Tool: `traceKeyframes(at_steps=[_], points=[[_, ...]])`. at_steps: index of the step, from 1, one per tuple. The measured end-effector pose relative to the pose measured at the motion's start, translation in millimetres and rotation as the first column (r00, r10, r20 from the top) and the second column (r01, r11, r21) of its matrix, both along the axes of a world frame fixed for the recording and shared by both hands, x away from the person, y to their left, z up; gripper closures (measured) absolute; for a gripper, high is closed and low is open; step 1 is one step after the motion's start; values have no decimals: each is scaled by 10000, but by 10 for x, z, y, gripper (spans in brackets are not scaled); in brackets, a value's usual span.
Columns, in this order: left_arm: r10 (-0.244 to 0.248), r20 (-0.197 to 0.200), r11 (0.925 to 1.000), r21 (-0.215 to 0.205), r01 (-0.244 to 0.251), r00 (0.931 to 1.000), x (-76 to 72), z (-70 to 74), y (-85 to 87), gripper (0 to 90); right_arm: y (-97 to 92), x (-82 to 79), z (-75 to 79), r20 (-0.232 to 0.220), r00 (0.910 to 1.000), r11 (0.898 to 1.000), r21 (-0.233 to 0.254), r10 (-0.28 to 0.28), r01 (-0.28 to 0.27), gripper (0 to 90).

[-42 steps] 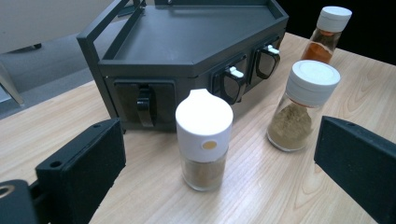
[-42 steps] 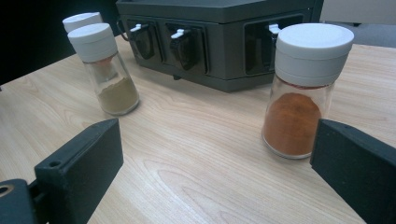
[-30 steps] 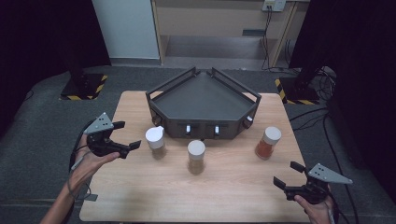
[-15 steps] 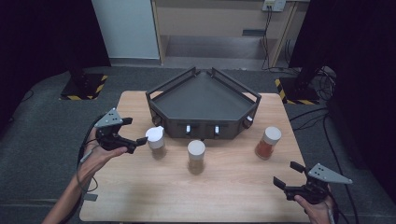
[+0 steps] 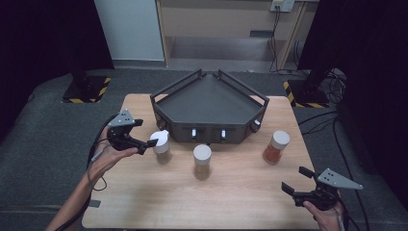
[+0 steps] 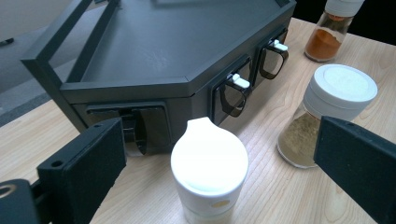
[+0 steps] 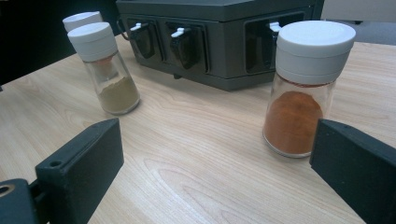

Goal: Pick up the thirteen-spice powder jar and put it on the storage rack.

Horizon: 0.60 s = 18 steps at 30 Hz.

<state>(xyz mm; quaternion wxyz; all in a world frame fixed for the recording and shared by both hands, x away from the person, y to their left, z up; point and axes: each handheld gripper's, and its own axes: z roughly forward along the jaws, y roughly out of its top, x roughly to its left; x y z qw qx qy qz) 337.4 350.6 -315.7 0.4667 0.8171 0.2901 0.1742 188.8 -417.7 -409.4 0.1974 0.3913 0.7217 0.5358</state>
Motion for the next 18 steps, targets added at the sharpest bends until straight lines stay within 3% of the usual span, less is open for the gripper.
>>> traceKeyframes(at_steps=[18], points=[[-42, -313, 10000, 86, 45, 9995, 181, -202, -91, 14, 4, 0, 2, 7, 10000, 10000, -9, 34, -34, 35]])
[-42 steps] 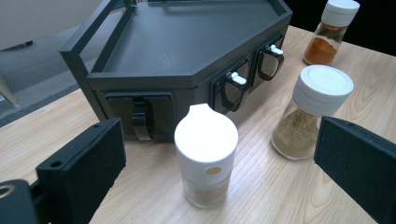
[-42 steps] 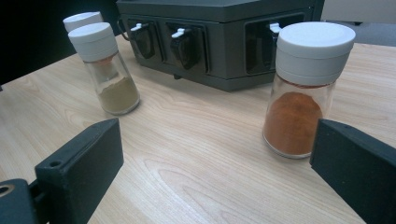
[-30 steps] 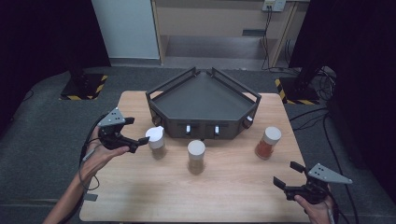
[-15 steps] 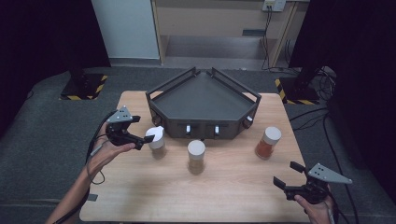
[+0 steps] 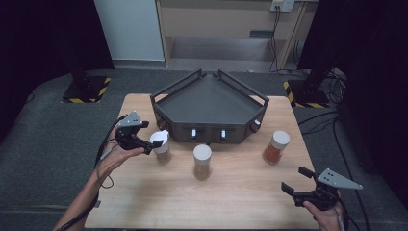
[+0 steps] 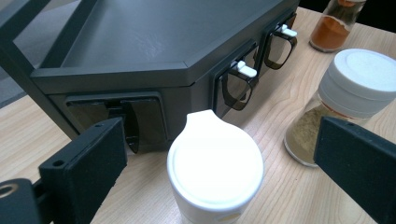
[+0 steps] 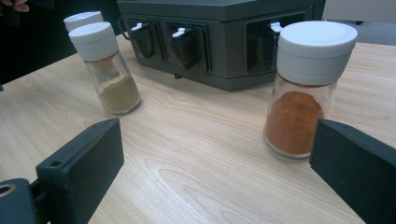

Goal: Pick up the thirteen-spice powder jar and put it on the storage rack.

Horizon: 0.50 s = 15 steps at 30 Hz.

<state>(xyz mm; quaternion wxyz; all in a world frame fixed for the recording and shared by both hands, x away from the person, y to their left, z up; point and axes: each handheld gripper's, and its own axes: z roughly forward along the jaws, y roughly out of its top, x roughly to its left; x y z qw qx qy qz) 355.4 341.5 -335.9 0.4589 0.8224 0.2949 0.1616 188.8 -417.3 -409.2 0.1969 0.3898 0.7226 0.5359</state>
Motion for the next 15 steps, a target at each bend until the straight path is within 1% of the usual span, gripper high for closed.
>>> traceKeyframes(at_steps=[3, 7, 9, 12, 14, 15], points=[[12, -71, 10000, -43, -12, 10000, 26, -40, -15, 15, -1, 0, 0, -1, 10000, 10000, -2, 4, -4, 36], [53, -125, 9999, 130, -52, 9999, 44, -83, -62, 16, -4, 0, -2, -9, 10000, 10000, 12, -9, 9, 36], [49, -191, 10000, -21, -49, 9998, 54, -119, -70, 16, -4, -1, -1, -1, 10000, 10000, 9, -8, 8, 36], [-10, -224, 9998, 204, 15, 9997, 66, -147, -118, 20, -5, -2, -1, -3, 10000, 10000, 14, -10, 10, 36], [-14, -274, 9999, 136, 18, 9996, 73, -180, -130, 21, -5, -1, -2, 0, 10000, 10000, 12, -16, 16, 36], [-12, -256, 9999, 170, 17, 9997, 70, -190, -142, 23, -5, 0, -3, 1, 10000, 10000, 14, -10, 10, 36]])
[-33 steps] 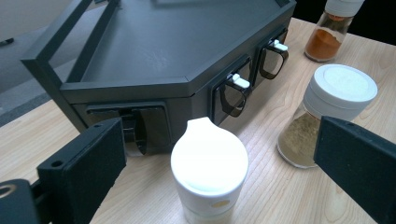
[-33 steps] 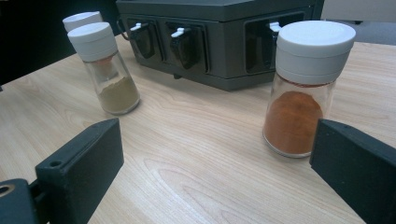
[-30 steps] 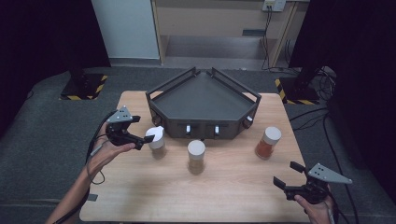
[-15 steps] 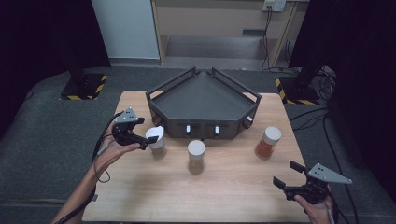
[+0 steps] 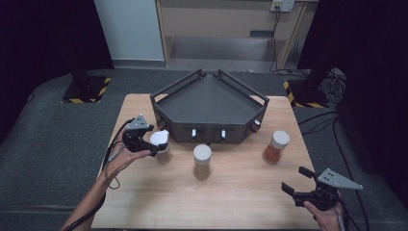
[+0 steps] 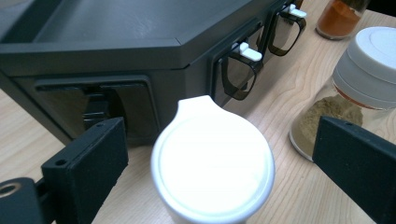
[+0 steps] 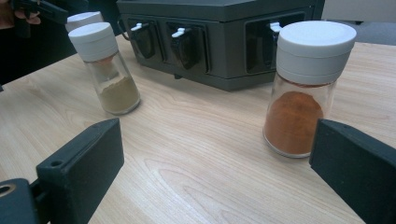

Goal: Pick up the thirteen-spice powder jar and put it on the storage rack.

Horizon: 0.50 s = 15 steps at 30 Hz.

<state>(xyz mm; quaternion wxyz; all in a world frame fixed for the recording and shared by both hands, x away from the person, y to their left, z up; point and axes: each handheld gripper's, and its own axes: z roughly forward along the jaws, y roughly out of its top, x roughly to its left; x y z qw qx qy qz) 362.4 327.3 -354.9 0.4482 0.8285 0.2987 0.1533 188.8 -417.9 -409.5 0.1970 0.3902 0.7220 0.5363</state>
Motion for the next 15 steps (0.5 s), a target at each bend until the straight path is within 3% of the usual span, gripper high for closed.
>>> traceKeyframes(at_steps=[5, 15], points=[[50, -33, 9998, 167, -49, 10000, 18, -72, -37, 30, 4, 2, 2, 4, 10000, 10000, -31, 33, -33, 36], [167, -77, 9999, -2, -167, 9998, 21, -238, -52, 74, 2, 2, 2, -10, 10000, 10000, -21, 27, -27, 36]])
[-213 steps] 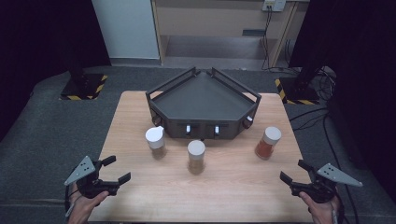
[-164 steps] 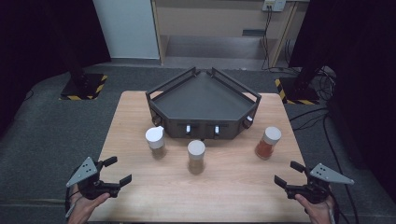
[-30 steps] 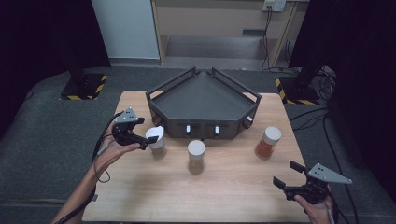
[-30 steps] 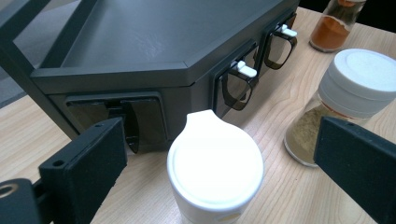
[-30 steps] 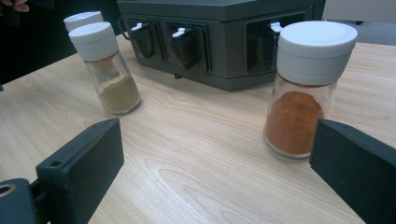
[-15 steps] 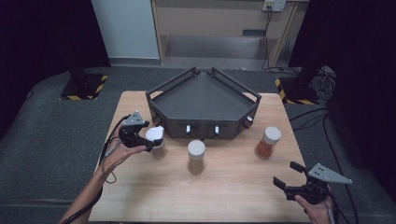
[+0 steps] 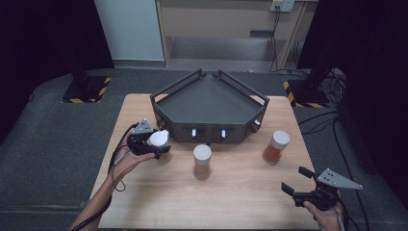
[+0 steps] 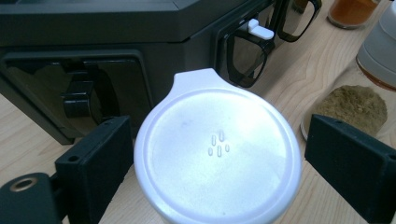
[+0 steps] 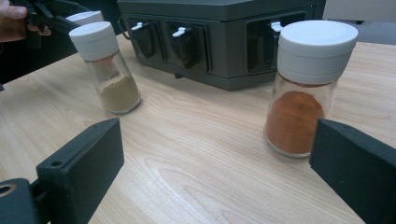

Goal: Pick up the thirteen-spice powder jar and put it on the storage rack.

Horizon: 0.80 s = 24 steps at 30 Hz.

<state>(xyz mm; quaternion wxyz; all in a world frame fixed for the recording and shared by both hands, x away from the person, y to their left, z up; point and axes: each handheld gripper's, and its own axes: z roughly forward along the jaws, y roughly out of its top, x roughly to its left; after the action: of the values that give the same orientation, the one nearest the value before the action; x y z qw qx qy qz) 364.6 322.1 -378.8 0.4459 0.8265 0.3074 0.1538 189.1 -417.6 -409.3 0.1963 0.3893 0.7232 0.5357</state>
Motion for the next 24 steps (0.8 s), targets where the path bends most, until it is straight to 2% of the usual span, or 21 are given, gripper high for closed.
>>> traceKeyframes(at_steps=[10, 14, 16, 24], points=[[72, 3, 9999, -142, -72, 10000, -5, -40, 40, 123, 1, 0, 1, -6, 10000, 10000, -4, 2, -2, 37], [82, 153, 9999, -114, -80, 9998, -26, -47, 43, 199, 4, -1, 4, -4, 10000, 10000, -18, 0, 0, 37], [131, 233, 9999, -70, -129, 9996, -42, -51, 39, 286, 4, 0, 4, -21, 10000, 10000, -15, 1, -1, 37], [127, 301, 9999, -32, -126, 9995, -61, -44, 31, 292, 1, -1, 3, -25, 10000, 10000, 2, -4, 4, 37]])
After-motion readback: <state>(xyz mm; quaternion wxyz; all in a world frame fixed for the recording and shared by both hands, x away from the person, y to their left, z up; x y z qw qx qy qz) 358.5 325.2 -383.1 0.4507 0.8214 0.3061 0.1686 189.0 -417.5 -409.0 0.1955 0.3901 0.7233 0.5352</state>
